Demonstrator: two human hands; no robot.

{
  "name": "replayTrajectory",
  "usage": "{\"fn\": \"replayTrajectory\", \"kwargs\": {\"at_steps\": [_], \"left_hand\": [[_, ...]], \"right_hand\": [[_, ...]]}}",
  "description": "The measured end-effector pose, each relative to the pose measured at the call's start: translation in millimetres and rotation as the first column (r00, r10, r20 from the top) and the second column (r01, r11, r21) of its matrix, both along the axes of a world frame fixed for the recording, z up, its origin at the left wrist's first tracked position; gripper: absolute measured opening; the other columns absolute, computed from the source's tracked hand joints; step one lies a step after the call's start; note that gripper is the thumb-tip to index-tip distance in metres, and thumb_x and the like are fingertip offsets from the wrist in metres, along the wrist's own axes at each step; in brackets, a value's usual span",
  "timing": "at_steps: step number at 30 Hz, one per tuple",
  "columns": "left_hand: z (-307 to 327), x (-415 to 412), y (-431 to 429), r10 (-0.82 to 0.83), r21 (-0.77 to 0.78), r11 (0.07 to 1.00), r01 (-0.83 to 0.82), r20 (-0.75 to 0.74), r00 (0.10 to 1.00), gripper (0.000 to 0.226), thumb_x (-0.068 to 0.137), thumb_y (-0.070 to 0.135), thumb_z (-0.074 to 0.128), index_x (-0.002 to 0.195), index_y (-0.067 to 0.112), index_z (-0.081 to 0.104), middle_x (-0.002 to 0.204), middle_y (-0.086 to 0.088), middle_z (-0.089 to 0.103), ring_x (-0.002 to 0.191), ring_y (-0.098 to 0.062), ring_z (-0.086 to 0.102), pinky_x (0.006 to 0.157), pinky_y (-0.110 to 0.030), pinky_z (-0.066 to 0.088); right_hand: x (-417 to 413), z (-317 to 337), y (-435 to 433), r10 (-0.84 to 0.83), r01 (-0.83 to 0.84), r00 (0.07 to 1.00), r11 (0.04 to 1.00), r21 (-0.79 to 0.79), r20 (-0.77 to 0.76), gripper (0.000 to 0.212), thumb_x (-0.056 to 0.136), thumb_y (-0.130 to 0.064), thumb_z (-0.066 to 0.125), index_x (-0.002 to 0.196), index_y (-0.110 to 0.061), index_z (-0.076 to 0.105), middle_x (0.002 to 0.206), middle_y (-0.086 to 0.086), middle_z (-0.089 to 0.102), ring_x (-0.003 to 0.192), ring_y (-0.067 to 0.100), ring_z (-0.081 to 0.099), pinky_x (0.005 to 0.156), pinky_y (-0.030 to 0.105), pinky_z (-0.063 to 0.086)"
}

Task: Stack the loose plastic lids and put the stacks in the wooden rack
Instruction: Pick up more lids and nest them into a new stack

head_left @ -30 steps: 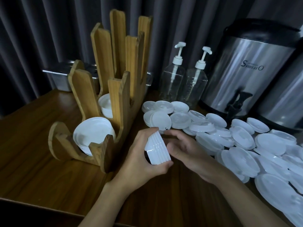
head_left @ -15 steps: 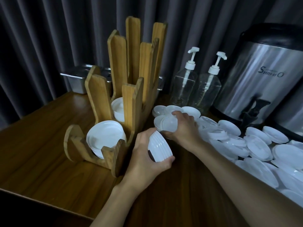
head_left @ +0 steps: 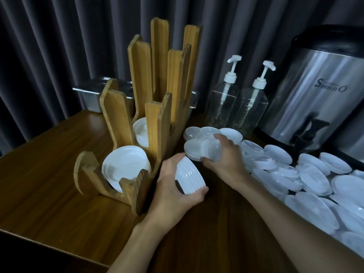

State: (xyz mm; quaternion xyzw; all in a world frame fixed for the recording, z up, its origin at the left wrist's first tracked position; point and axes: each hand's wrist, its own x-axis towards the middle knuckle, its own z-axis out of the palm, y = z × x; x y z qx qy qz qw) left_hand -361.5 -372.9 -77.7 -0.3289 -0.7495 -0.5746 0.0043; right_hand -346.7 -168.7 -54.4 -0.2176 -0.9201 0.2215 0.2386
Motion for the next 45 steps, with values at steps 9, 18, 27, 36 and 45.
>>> {"fn": "replayTrajectory", "kwargs": {"at_steps": [9,18,27,36,45], "left_hand": [[2,1,1,-0.023,-0.002,1.0,0.023,0.028,0.999,0.086,0.056,0.072,0.076,0.126,0.067,0.025,0.125,0.045,0.032,0.124,0.017,0.031,0.099,-0.021,0.039],[2,1,2,-0.066,0.08,0.995,0.062,0.054,0.996,0.084,0.063,0.054,0.087,0.128,0.061,0.035,0.122,0.039,0.045,0.119,0.014,0.045,0.086,-0.013,0.048],[7,-7,17,-0.134,0.178,0.977,0.119,0.074,0.988,0.079,0.066,0.045,0.087,0.133,0.042,0.045,0.122,0.025,0.056,0.121,-0.002,0.055,0.09,-0.014,0.05],[5,-15,25,-0.181,0.153,0.972,0.178,0.007,0.983,0.082,0.069,0.044,0.087,0.138,0.025,0.046,0.123,0.016,0.057,0.121,-0.011,0.056,0.088,-0.015,0.051],[7,-12,27,-0.185,0.164,0.969,0.186,-0.025,0.982,0.081,0.068,0.041,0.087,0.136,0.024,0.046,0.121,0.018,0.056,0.121,-0.011,0.056,0.086,-0.014,0.051]], "right_hand": [[39,28,-19,0.018,-0.198,0.958,0.762,-0.617,-0.286,0.063,0.078,-0.038,0.079,0.132,-0.05,0.049,0.135,-0.001,0.054,0.115,0.015,0.062,0.088,0.035,0.058],[54,15,-43,-0.08,-0.433,0.874,0.319,-0.843,-0.48,0.038,0.079,-0.017,0.078,0.105,-0.004,0.053,0.13,0.031,0.058,0.123,0.035,0.061,0.11,0.049,0.047],[60,-8,-34,0.188,-0.527,0.847,0.166,-0.834,-0.498,0.055,0.085,-0.03,0.072,0.129,0.001,0.063,0.133,0.022,0.064,0.13,0.033,0.057,0.114,0.051,0.04],[60,-13,-30,0.311,-0.472,0.873,0.355,-0.807,-0.374,0.033,0.09,-0.032,0.065,0.118,-0.016,0.073,0.135,0.003,0.064,0.13,0.018,0.058,0.112,0.051,0.043],[63,-9,-32,0.35,-0.465,0.874,0.4,-0.789,-0.338,0.043,0.085,-0.039,0.067,0.119,-0.012,0.072,0.142,-0.005,0.058,0.138,0.015,0.049,0.115,0.053,0.039]]}}
